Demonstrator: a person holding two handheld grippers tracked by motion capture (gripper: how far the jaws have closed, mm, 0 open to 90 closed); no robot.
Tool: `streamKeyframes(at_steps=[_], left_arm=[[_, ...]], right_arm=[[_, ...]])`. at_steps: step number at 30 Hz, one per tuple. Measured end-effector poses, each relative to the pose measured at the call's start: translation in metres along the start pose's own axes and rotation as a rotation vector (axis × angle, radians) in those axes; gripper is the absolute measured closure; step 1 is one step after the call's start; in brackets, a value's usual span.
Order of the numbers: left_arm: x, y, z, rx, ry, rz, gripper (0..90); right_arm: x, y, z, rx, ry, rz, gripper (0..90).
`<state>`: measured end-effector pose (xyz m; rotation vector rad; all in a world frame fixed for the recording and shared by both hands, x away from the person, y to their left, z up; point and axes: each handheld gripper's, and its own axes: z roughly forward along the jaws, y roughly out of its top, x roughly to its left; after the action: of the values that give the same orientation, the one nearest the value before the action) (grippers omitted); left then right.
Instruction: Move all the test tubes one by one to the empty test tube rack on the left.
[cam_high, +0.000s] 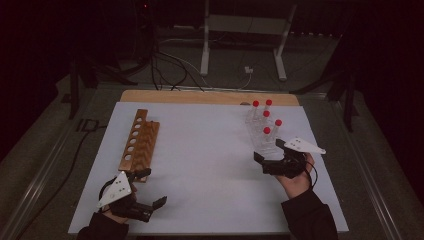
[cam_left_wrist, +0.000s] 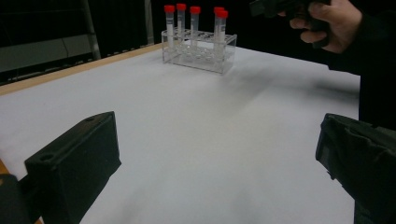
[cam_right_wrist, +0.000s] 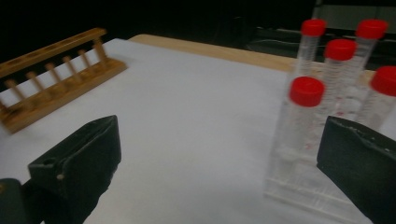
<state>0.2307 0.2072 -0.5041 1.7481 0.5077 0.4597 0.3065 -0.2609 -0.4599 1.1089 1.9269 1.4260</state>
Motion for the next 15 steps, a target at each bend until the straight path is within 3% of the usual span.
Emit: streamKeyframes(at_steps=[6,9,15], left_arm=[[0.000,0.000,0.000,0.004,-0.001,0.000,0.5],[0.000,0.000,0.001,0.007,0.000,0.000,0.5],[0.000,0.000,0.001,0.009,-0.003,0.002,0.5]], right_arm=[[-0.012,0.004,0.014,0.036,-0.075,0.020,0.4],[-0.017,0.005,0.019,0.047,-0.097,0.027,15.8],[-0.024,0.007,0.036,0.113,-0.159,0.037,18.3]])
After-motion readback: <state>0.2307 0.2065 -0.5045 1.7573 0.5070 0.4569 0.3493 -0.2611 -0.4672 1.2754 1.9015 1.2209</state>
